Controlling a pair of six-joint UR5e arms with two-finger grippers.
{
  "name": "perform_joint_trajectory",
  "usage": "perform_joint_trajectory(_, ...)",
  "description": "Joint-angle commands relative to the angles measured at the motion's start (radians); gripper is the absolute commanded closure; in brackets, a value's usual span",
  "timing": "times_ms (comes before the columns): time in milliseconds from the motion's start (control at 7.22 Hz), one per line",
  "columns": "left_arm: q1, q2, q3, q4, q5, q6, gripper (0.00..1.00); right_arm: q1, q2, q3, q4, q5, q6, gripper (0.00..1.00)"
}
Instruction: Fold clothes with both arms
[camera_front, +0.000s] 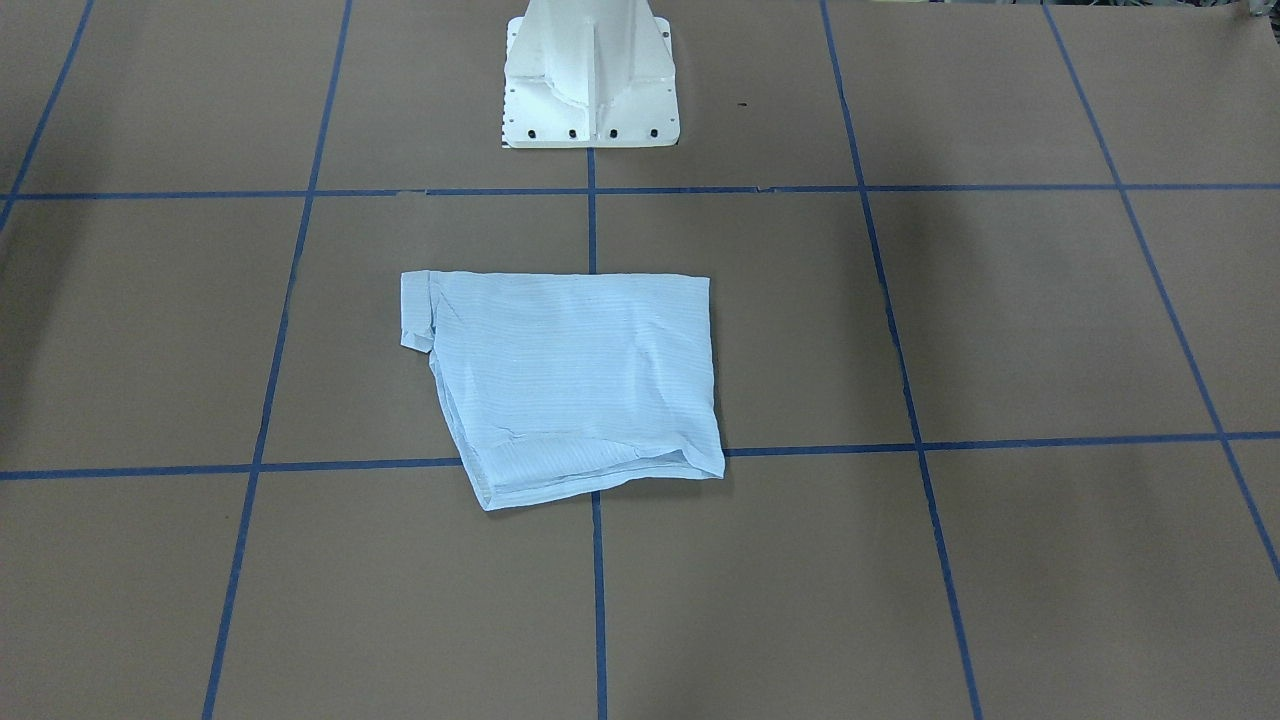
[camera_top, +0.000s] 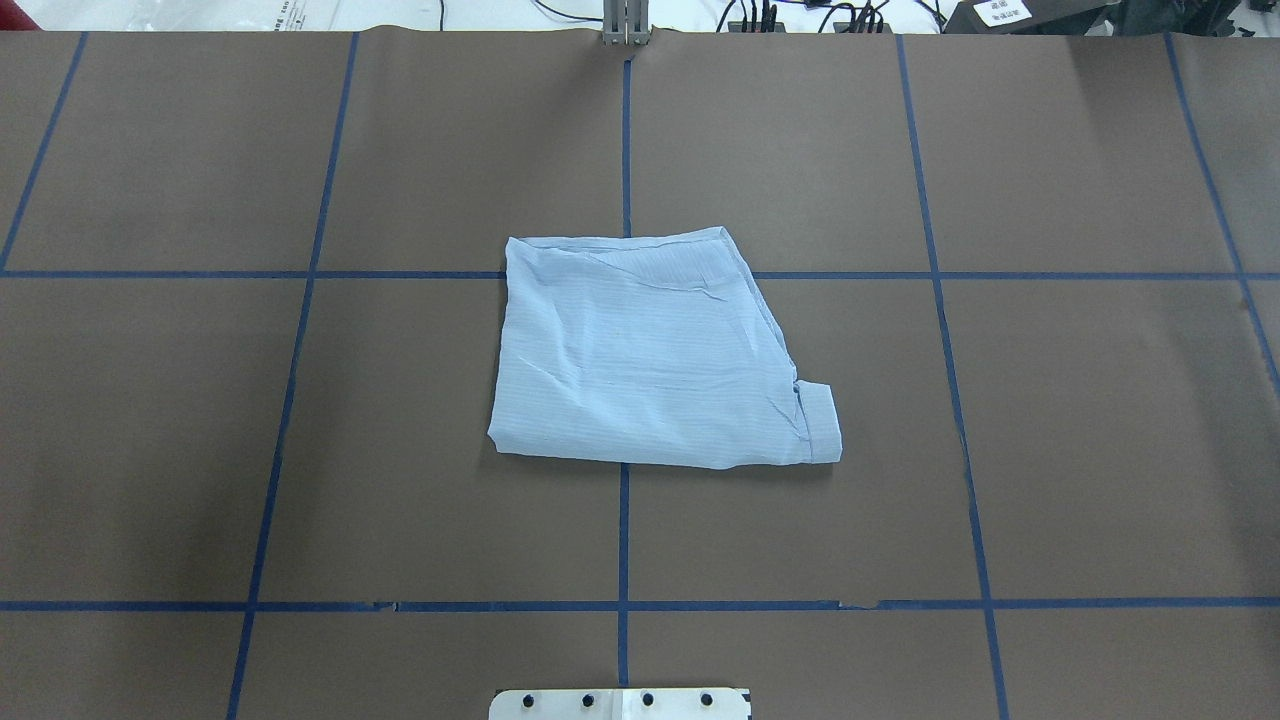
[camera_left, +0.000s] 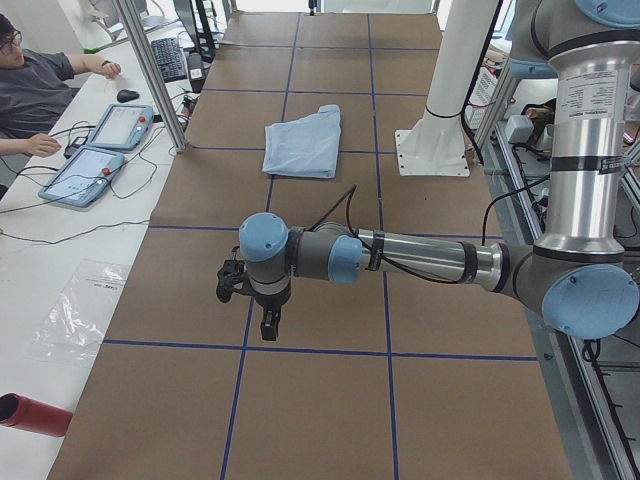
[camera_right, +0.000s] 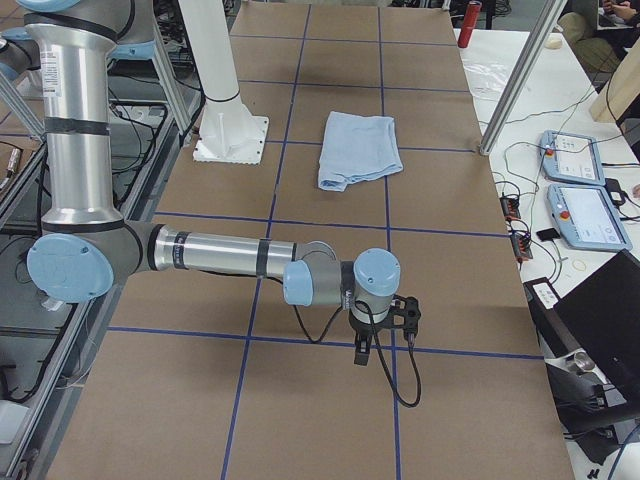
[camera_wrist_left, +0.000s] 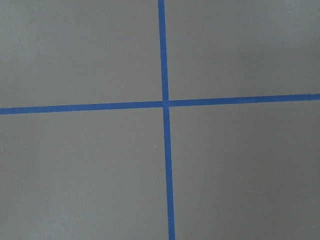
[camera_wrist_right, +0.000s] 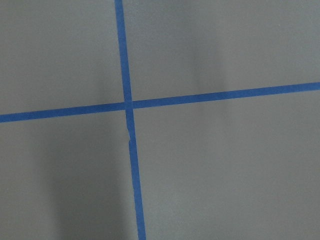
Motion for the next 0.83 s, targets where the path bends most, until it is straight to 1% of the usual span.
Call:
perform_joint_trajectory(0, 0.0, 0.0, -0.001, 0.0, 0.0, 0.0, 0.0, 0.001, -0.007, 0.047, -0.022, 0.054, 0.0, 0.0)
perform_joint_trajectory(277, 0.0, 0.0, -0.002, 0.0, 0.0, 0.0, 0.0, 0.003, -0.023, 0.112, -0.096, 0.062, -0.001, 0.0)
perform_joint_trajectory(693, 0.0, 0.0, -0.002, 0.0, 0.002, 0.0, 0.0, 0.008, -0.031, 0.114, -0.096, 0.051, -0.018, 0.0)
